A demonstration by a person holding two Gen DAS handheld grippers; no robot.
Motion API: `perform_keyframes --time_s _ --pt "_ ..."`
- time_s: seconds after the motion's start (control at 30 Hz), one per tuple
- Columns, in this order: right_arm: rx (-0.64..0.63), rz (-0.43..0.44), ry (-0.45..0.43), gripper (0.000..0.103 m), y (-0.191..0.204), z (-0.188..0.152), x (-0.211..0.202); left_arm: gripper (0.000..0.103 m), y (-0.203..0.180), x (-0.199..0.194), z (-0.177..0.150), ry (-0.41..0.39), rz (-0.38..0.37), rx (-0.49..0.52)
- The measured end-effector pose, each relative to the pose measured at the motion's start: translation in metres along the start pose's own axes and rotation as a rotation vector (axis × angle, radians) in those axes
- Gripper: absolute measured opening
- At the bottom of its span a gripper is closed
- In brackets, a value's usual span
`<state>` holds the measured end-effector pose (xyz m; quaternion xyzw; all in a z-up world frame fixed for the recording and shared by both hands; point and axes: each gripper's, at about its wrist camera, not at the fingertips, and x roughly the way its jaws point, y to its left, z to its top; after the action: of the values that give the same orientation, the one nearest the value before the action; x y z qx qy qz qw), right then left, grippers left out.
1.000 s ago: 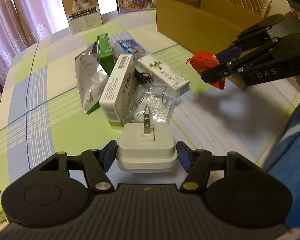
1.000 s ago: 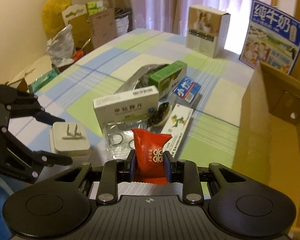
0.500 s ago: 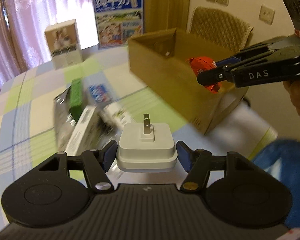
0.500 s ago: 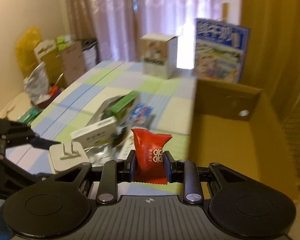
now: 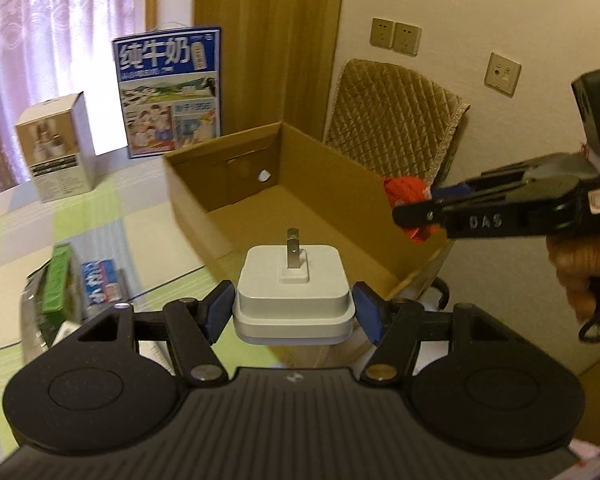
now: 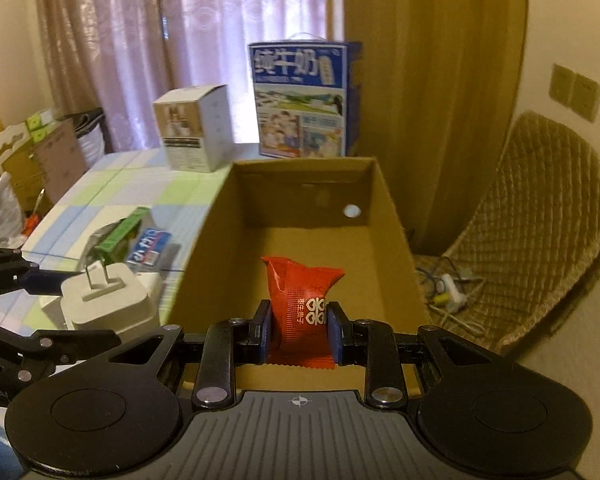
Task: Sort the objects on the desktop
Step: 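Carry the red packet and white plug into the cardboard box and release both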
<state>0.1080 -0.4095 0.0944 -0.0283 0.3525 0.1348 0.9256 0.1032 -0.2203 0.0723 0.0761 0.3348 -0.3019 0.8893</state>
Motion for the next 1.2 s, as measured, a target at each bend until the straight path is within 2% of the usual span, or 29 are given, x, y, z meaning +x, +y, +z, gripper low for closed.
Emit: perform_keyframes --time_s 0.3,0.5,1.07,1.1,1.17,1.2 --pt "0.042 0.001 0.023 0.025 -0.032 -0.004 0.012 0.060 -0.016 0.042 0.012 0.025 -0.016 0.020" --pt "0.053 0.006 0.035 0.025 -0.039 -0.004 0.022 0.060 -0.021 0.058 0.015 0.043 0.002 0.036" --pt "0.065 0.032 0.031 0.026 -0.034 -0.001 0.030 0.059 -0.014 0.038 0.008 0.012 0.020 0.018" --pt "0.066 0.048 0.023 0.029 -0.034 0.000 0.030 0.058 -0.013 0.035 0.007 0.011 0.021 0.017" --pt "0.076 0.050 0.019 0.063 -0.034 0.002 0.031 0.059 -0.011 0.031 0.006 0.007 0.023 0.012" --pt "0.082 0.042 0.012 0.067 -0.034 0.001 0.030 0.059 -0.009 0.029 0.005 0.005 0.025 0.008"
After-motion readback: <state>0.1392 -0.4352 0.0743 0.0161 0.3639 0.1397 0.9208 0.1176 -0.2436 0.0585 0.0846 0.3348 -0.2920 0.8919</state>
